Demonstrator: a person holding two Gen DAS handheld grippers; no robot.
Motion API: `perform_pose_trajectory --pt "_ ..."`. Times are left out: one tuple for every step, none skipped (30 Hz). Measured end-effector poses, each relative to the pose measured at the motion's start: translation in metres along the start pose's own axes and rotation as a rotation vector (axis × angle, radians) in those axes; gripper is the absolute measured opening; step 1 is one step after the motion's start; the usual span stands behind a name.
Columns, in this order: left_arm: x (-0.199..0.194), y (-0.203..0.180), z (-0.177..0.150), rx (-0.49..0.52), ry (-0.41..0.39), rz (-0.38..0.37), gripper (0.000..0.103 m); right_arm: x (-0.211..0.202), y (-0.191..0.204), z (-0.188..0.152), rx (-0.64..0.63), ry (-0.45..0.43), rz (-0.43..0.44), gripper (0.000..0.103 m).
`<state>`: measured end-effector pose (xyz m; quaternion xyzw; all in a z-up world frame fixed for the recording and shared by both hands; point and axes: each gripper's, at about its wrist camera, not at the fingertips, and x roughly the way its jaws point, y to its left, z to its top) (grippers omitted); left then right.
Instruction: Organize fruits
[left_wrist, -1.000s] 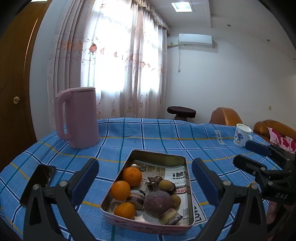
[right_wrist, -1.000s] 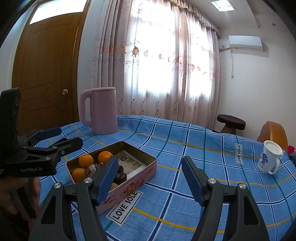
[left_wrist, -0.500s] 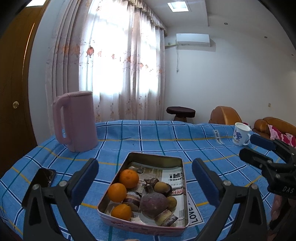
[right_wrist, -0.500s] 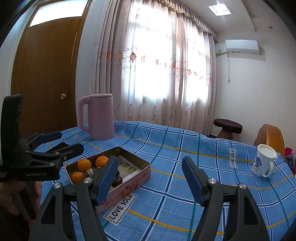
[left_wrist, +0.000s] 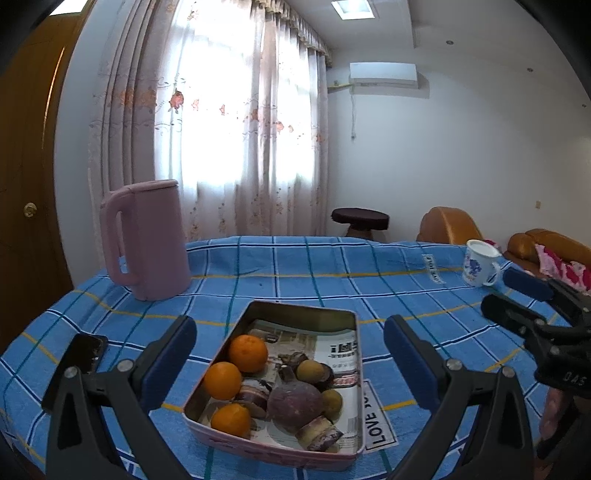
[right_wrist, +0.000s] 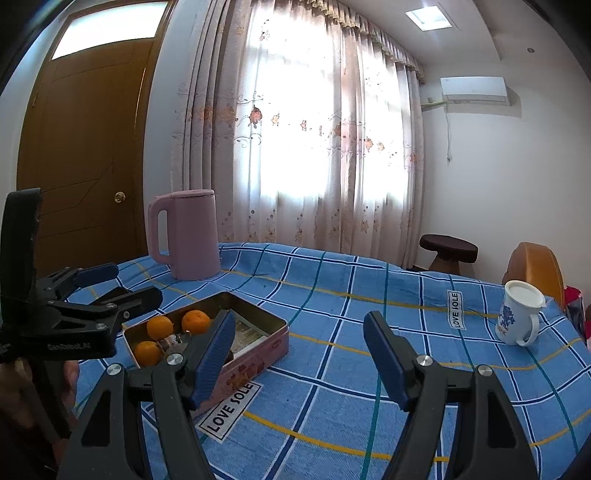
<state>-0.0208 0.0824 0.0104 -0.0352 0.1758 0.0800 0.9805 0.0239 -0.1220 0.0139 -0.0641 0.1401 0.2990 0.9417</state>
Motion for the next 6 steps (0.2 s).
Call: perform_pose_trajectory --pt "0.000 0.001 0.000 -0.006 0.004 -0.007 0.103 0.000 0.000 -0.001 0.001 0.001 -0.001 0.073" --pt "0.000 0.001 0.000 -0.009 0.002 -0.005 0.103 0.000 -0.002 -0.002 0.003 0.003 -0.004 0.073" --pt "0.000 0.001 0.000 -0.010 0.002 -0.007 0.103 0.001 -0.004 -0.002 0.006 0.005 -0.007 0.073" --pt "0.000 0.001 0.000 -0.009 0.003 -0.011 0.103 0.001 -0.006 -0.002 0.009 0.007 -0.010 0.073" --pt "0.000 0.001 0.000 -0.009 0.003 -0.012 0.103 0.002 -0.009 -0.003 0.013 0.012 -0.014 0.073" --pt "0.000 0.000 0.000 -0.007 0.003 -0.013 0.103 0.003 -0.012 -0.004 0.016 0.018 -0.020 0.073"
